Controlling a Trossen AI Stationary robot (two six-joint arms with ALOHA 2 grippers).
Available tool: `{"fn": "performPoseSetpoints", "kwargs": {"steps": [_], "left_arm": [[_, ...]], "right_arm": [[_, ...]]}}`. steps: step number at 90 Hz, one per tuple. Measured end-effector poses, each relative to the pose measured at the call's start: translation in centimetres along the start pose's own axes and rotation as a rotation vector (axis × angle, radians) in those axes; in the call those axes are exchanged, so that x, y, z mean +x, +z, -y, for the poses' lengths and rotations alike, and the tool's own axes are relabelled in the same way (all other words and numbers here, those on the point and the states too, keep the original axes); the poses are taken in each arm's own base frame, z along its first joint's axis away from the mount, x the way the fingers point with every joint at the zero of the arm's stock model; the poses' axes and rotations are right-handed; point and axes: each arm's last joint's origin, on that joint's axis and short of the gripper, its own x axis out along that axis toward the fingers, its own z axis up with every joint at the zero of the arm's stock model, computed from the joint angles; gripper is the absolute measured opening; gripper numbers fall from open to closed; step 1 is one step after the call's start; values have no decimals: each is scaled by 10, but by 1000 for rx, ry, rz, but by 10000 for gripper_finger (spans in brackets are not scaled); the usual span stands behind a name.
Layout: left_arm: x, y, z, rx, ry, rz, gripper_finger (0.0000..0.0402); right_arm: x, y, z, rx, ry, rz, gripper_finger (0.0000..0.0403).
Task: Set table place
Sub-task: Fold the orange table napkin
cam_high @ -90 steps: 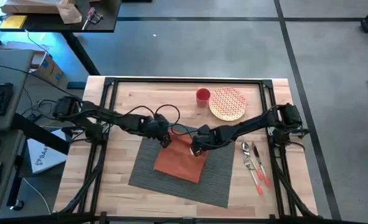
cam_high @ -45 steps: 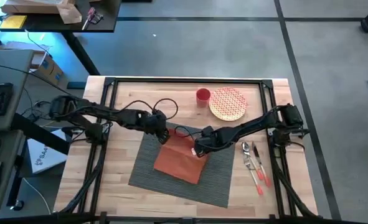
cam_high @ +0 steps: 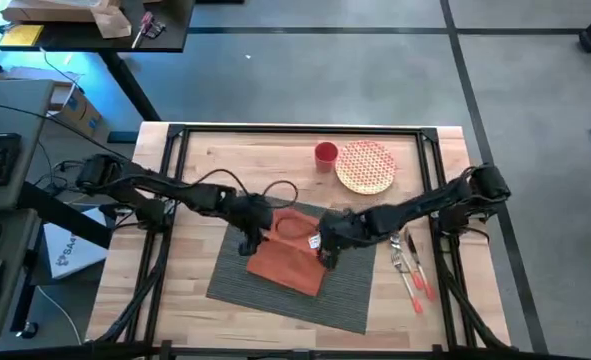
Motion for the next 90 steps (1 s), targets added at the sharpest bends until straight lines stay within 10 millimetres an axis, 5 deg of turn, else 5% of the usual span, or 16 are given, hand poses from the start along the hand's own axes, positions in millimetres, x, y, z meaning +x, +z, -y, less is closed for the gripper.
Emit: {"fn": "performPoseSetpoints", "kwargs": {"steps": [25, 43, 63, 77, 90], "left_arm": [[38, -18, -5, -6, 5, -147, 138], [47, -22, -6, -18, -7, -181, 129], [47, -19, -4, -22, -77, -182, 32], [34, -6, -5, -23, -87, -239, 5], [-5, 21, -5, 97, 58, -258, 1]], "right_arm": [[49, -13, -8, -36, 27, -77, 171], [64, -21, -7, -21, 33, -163, 120], [56, -15, -8, -38, 43, -189, 12], [32, 7, -8, -74, 47, -205, 2], [1, 34, -4, -167, 4, -216, 0]]}}
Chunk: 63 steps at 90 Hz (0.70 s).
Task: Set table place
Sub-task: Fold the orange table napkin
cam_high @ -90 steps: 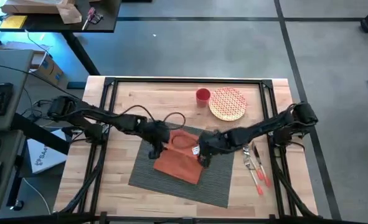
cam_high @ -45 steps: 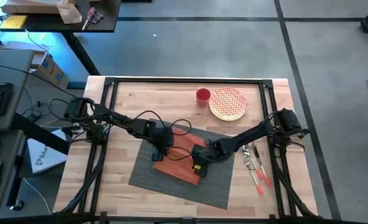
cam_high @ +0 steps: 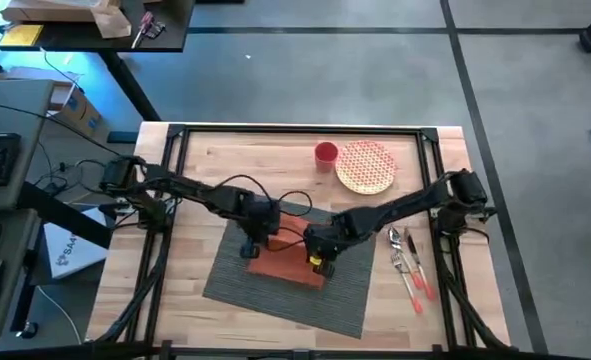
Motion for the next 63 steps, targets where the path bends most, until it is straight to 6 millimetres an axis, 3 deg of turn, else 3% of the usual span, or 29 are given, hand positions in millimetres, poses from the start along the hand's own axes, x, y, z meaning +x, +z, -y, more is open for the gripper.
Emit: {"fn": "performPoseSetpoints", "kwargs": {"steps": [16, 24, 31, 38, 50, 63], "left_arm": [[-52, -1, -6, 16, 288, 15, 0], [-62, -7, -2, 9, 357, 21, 0], [-55, -17, 9, 14, 347, 43, 0], [-37, -30, 24, 28, 306, 63, 0], [-6, -50, 58, 89, 151, 102, 0], [-4, -53, 85, 107, 80, 155, 0]], "right_arm": [[-30, 15, 14, 9, -388, 120, 0], [-30, 15, 15, 25, -480, 170, 0], [-16, 7, 8, 22, -475, 194, 0], [9, -4, 0, 1, -426, 218, 0], [46, -24, -16, -3, -192, 236, 0], [62, -37, -23, 34, -49, 211, 0]]}}
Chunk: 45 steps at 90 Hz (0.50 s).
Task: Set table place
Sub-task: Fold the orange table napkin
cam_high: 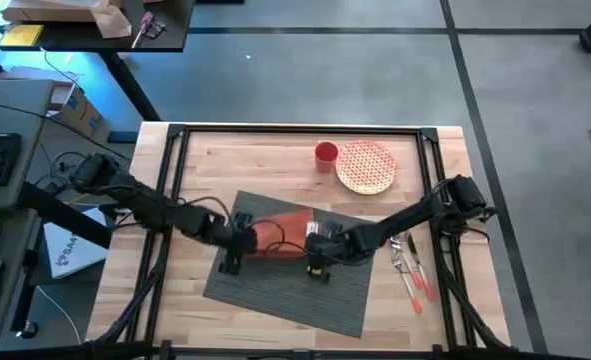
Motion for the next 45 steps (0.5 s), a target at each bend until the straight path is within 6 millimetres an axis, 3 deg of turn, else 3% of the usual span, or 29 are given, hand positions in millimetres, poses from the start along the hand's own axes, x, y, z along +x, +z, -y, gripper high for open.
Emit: {"fn": "performPoseSetpoints", "kwargs": {"steps": [16, 33, 45], "left_arm": [[-9, 3, 3, 2, 43, -26, 0], [-32, 26, -7, -5, 55, -75, 0], [-33, 25, -6, 10, -45, -94, 0]], "right_arm": [[-1, -1, -2, -51, 13, -27, 0], [-23, 27, -4, -109, 29, -27, 0], [-27, 33, -1, -96, 21, -44, 0]]}}
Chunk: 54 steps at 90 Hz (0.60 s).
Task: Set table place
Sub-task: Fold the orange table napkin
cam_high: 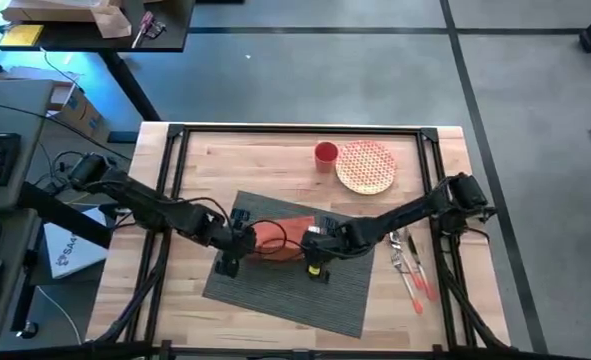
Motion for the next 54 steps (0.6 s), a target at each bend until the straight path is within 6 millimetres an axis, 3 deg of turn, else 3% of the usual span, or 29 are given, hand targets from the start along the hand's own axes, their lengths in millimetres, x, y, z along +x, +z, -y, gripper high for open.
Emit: {"fn": "performPoseSetpoints", "kwargs": {"steps": [23, 40, 54], "left_arm": [[23, -23, 10, -81, -269, -69, 10], [19, -31, 10, -220, -322, -172, 64], [15, -26, -3, -405, -226, -96, 98]], "right_arm": [[18, -21, -2, -7, 163, -48, 15], [17, -25, -9, -127, 283, -86, 93], [-8, -8, -9, -133, 312, -62, 151]]}}
